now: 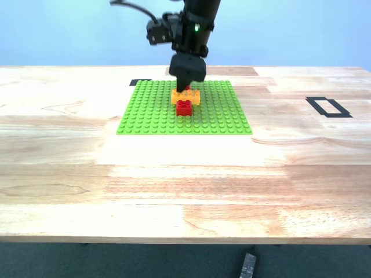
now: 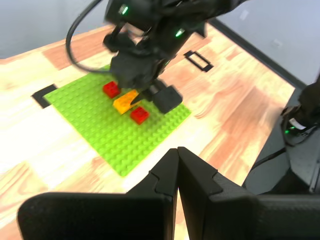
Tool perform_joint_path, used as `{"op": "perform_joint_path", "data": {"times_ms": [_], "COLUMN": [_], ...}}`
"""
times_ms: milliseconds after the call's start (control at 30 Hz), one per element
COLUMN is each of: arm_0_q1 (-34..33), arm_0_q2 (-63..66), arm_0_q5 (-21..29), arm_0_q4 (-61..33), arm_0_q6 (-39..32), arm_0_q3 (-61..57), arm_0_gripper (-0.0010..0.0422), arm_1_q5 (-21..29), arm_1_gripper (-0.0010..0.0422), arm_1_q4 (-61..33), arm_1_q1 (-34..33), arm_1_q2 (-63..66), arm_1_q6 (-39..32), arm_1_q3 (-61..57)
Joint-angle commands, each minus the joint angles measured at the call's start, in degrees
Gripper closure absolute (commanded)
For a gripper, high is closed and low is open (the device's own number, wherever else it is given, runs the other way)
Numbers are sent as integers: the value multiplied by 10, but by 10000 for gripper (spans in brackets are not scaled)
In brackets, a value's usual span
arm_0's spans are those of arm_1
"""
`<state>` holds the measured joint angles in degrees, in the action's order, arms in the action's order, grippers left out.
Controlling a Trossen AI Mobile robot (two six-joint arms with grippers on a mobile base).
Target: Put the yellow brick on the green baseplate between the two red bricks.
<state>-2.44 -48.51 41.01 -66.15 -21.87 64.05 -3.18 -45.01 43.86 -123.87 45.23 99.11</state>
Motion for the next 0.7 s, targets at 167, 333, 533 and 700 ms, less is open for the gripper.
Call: {"op": "perform_joint_path", "data": {"times_ms": [167, 333, 533, 700], "arm_0_q1": [0, 0, 0, 0], "arm_0_q2": [1, 5, 8, 9], "arm_0_q5": [-1, -1, -1, -1], "arm_0_q4": [5, 5, 6, 9], "arm_0_q6": [0, 0, 0, 0], "arm_0_q3": [0, 0, 0, 0], "arm_0_gripper": [413, 412, 412, 412], "arm_1_q5": [2, 1, -12, -9], "arm_1_gripper": [255, 346, 400, 390], "arm_1_q4": [0, 0, 1, 16], "arm_1_q1": [-1, -2, -5, -5], "arm_1_q2": [5, 5, 6, 14], "arm_1_q6": [-7, -7, -10, -6], "arm_1_q3": [1, 0, -9, -42]}}
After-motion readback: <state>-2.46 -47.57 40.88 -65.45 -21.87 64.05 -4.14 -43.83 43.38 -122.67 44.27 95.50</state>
